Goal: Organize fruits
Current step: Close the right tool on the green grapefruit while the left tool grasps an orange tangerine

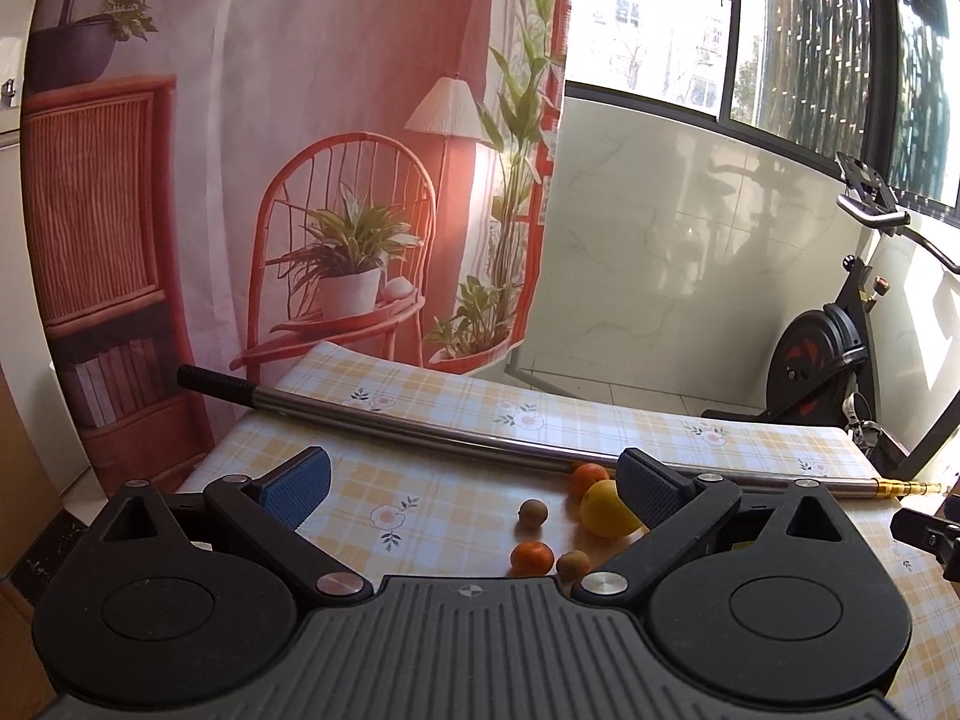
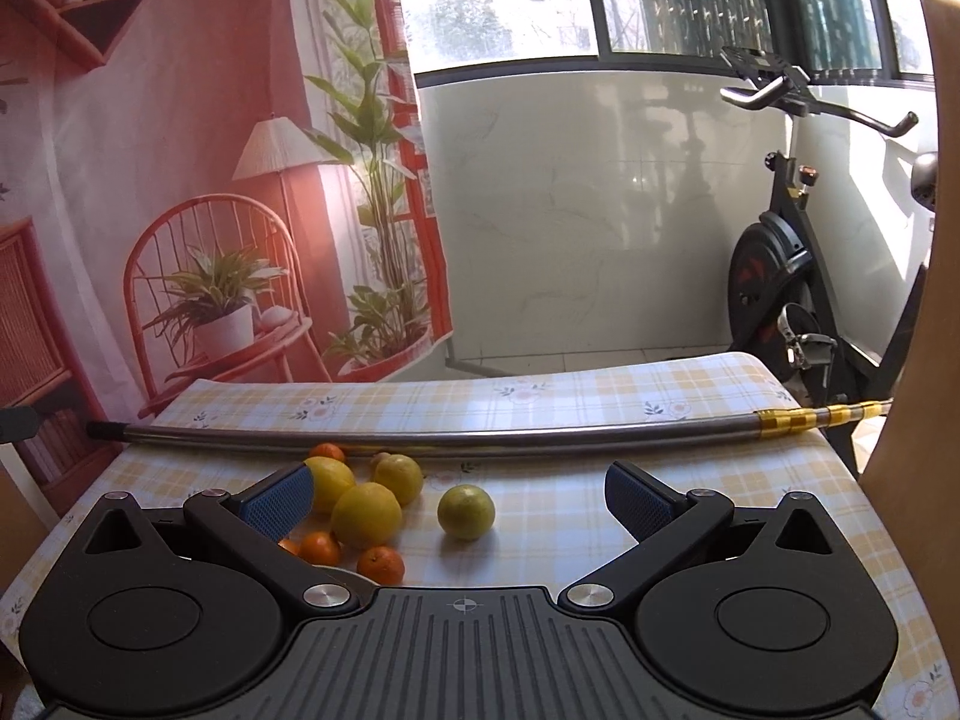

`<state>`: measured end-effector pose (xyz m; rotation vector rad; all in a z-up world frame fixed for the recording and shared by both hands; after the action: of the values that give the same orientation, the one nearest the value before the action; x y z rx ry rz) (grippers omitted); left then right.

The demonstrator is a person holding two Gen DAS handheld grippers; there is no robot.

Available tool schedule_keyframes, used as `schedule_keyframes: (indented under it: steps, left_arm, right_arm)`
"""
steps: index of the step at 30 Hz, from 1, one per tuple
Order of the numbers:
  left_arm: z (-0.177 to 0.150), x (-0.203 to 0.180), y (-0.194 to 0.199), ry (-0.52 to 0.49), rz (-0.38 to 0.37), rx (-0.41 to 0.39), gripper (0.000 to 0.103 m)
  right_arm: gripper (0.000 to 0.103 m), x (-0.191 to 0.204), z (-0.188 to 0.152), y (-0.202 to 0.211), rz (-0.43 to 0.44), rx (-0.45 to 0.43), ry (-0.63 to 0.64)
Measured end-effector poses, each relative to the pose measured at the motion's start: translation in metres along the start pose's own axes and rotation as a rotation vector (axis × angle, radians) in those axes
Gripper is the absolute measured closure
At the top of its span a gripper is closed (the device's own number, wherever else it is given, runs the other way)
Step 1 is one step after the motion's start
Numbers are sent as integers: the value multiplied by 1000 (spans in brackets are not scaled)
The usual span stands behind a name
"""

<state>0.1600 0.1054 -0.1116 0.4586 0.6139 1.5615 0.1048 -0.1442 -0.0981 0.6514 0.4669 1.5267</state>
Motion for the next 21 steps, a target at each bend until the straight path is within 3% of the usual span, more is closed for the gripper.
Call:
schedule_keyframes:
  steps: [7,13,21]
  left_arm:
    - [-3,14,-22,69,26,57,1]
    - [-6,11,-39,60,23,88,1]
    - [-10,10,-64,50,54,129,2]
  right_arm:
    - [0,6,-10,-33,39,-4,117]
    - [0,10,-22,-63,28,-4,220]
    - [0,-7,-22,-103,51,21,180]
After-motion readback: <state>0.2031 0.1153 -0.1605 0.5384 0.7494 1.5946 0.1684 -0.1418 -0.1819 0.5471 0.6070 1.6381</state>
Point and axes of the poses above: each gripper's, at about its wrist camera, not at the fingertips, and y roughly against the way its jaws point, x to its left, z to its top, the point moved 5 cm from there along -y, roughly the way its jaws point, and after that the axes turned 10 degrees about x, right-handed, at the moved point
